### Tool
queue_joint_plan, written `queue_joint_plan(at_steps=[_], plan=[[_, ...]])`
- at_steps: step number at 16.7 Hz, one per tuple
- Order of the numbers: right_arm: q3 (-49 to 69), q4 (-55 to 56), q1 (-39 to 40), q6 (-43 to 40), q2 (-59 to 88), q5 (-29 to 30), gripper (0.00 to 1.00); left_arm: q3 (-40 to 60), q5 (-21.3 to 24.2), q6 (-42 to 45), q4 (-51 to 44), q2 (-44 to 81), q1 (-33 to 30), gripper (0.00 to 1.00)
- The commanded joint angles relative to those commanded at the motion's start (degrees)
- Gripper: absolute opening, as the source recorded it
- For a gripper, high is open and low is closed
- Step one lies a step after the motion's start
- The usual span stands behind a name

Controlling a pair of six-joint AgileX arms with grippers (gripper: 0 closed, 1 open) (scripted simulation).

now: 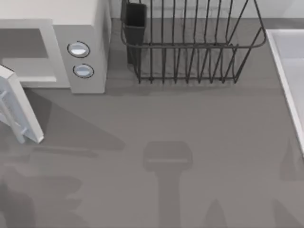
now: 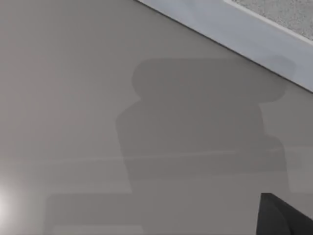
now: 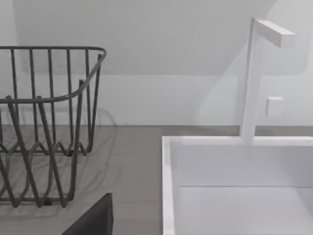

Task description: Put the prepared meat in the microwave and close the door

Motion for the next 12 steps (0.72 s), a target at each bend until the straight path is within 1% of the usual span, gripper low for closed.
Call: queue_joint_plan(at_steps=[3,5,7,12], plan=[[0.0,0.0,0.0,0.0,0.0,0.0,1.0,-1.6,-5.2,-6.5,0.3,-2.7,-10.0,0.0],[0.0,0.0,0.0,0.0,0.0,0.0,1.0,-2.9,-9.0,-10.5,0.5,-4.8,-14.6,0.0],[0.0,0.0,0.0,0.0,0.0,0.0,1.0,-4.0,-11.0,-12.6,0.7,-6.4,-16.8,0.0],[0.0,0.0,0.0,0.0,0.0,0.0,1.0,-3.7,-11.0,-12.8,0.8,-6.2,-16.7,0.0]])
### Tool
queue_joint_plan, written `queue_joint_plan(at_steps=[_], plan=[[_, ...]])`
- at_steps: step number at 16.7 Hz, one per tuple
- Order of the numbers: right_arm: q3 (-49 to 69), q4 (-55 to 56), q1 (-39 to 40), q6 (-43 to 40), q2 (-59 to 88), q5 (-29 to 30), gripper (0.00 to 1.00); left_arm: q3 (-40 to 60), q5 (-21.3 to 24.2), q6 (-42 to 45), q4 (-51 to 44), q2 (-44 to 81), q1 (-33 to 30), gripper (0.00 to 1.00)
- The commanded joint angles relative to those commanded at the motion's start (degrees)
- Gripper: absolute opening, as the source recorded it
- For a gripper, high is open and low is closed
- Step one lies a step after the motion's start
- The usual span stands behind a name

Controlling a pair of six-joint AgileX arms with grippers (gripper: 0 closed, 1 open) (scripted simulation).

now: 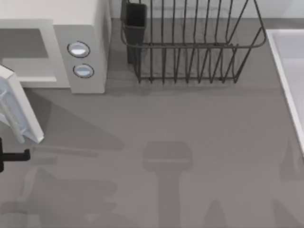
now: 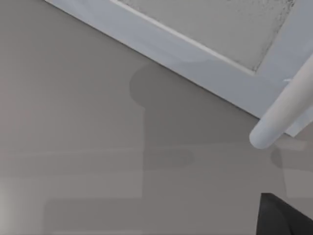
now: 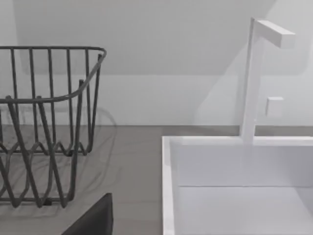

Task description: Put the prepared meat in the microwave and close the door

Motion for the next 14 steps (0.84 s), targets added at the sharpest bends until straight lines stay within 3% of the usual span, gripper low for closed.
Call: queue_joint_plan(at_steps=[10,14], plan=[[0.0,0.0,0.0,0.0,0.0,0.0,1.0,14.1,-1.2,-1.1,9.6,25.0,-1.7,0.0],[0.0,0.0,0.0,0.0,0.0,0.0,1.0,17.1,-1.4,-1.2,11.8,28.9,-2.3,0.0]])
